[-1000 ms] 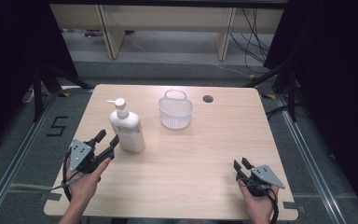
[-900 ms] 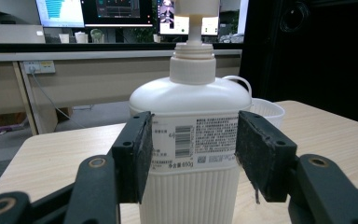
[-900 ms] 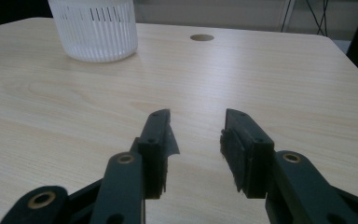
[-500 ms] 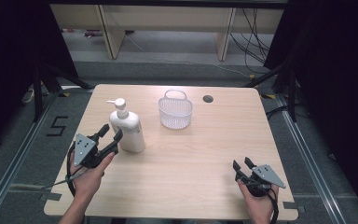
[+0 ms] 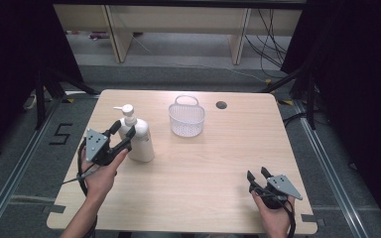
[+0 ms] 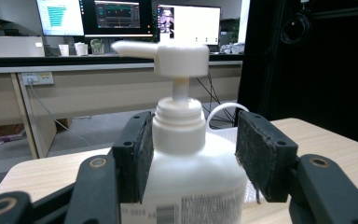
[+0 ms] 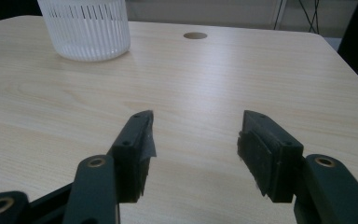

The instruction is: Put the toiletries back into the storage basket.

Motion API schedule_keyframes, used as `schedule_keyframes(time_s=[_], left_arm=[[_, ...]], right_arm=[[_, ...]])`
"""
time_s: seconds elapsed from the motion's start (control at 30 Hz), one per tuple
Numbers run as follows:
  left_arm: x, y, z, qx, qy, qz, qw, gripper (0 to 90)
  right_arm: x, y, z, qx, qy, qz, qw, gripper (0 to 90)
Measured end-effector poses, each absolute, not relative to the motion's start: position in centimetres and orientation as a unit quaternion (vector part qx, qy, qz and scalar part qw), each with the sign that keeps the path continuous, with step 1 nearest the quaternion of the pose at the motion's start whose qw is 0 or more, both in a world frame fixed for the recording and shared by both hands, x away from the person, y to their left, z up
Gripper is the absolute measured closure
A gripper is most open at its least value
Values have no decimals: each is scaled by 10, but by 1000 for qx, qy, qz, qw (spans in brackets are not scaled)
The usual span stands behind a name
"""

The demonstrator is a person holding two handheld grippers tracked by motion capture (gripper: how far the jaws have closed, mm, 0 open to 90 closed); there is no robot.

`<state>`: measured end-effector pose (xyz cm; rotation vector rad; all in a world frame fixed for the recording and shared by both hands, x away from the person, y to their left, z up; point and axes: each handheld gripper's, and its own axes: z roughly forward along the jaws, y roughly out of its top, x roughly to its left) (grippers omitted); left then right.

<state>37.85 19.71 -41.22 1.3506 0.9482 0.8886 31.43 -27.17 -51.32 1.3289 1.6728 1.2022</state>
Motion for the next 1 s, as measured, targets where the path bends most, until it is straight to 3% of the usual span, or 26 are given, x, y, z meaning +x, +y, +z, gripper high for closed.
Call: schedule_keyframes(time_s=[0.63,1.0], left_arm=[[404,189,-393,578,420,386,584,470],[410,187,-389,579,426,386,578,580]], right_arm=[[316,-271,-513,501,653,463,329,435],[316,-269,-513,511,649,458,328,432]])
